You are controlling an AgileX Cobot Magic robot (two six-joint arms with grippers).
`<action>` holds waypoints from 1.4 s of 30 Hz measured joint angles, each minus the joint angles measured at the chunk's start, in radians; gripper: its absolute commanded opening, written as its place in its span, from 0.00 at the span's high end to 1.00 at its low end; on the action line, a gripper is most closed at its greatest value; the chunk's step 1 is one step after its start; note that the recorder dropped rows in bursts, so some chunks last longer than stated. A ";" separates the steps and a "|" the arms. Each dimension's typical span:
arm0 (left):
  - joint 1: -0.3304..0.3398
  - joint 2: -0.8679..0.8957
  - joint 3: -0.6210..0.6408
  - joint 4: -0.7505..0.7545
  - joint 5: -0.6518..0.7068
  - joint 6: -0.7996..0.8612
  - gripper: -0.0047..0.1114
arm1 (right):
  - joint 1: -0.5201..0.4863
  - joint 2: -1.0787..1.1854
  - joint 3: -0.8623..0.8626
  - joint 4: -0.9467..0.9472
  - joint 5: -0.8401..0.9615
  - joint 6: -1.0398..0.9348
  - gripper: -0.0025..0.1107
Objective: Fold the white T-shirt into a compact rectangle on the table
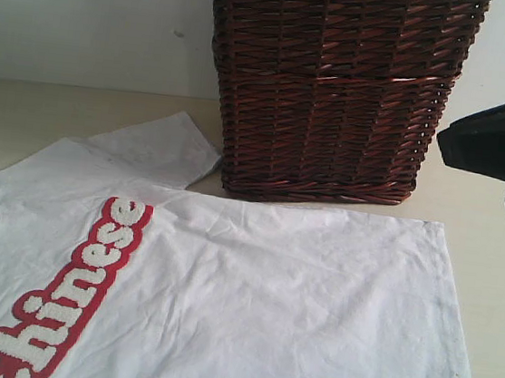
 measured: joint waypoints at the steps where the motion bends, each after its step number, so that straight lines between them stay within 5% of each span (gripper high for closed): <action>1: 0.000 0.000 -0.025 0.070 -0.005 -0.051 0.96 | 0.000 0.000 0.000 0.000 0.000 0.000 0.87; 7: 0.000 0.138 -0.305 0.606 0.131 -0.495 0.96 | 0.000 0.000 0.000 0.000 -0.002 0.000 0.87; 15: 0.000 0.555 -0.563 1.329 0.237 -0.936 0.96 | 0.000 0.000 0.000 0.000 -0.004 0.000 0.87; 21: 0.000 0.916 -0.671 1.427 0.085 -0.971 0.96 | 0.000 0.000 0.000 0.000 -0.004 0.000 0.87; 26: -0.002 1.115 -0.700 1.446 0.381 -0.907 0.96 | 0.000 0.000 0.000 0.000 -0.004 0.000 0.87; 30: -0.014 1.266 -0.715 1.446 0.782 -0.704 0.96 | 0.000 0.000 0.000 0.000 -0.006 0.000 0.87; 33: -0.014 1.403 -0.768 1.307 0.949 -0.379 0.96 | 0.000 0.000 0.000 0.000 -0.012 0.000 0.87; 42: -0.014 1.734 -1.082 0.238 1.334 1.015 0.96 | 0.000 0.000 0.000 -0.002 -0.020 0.000 0.87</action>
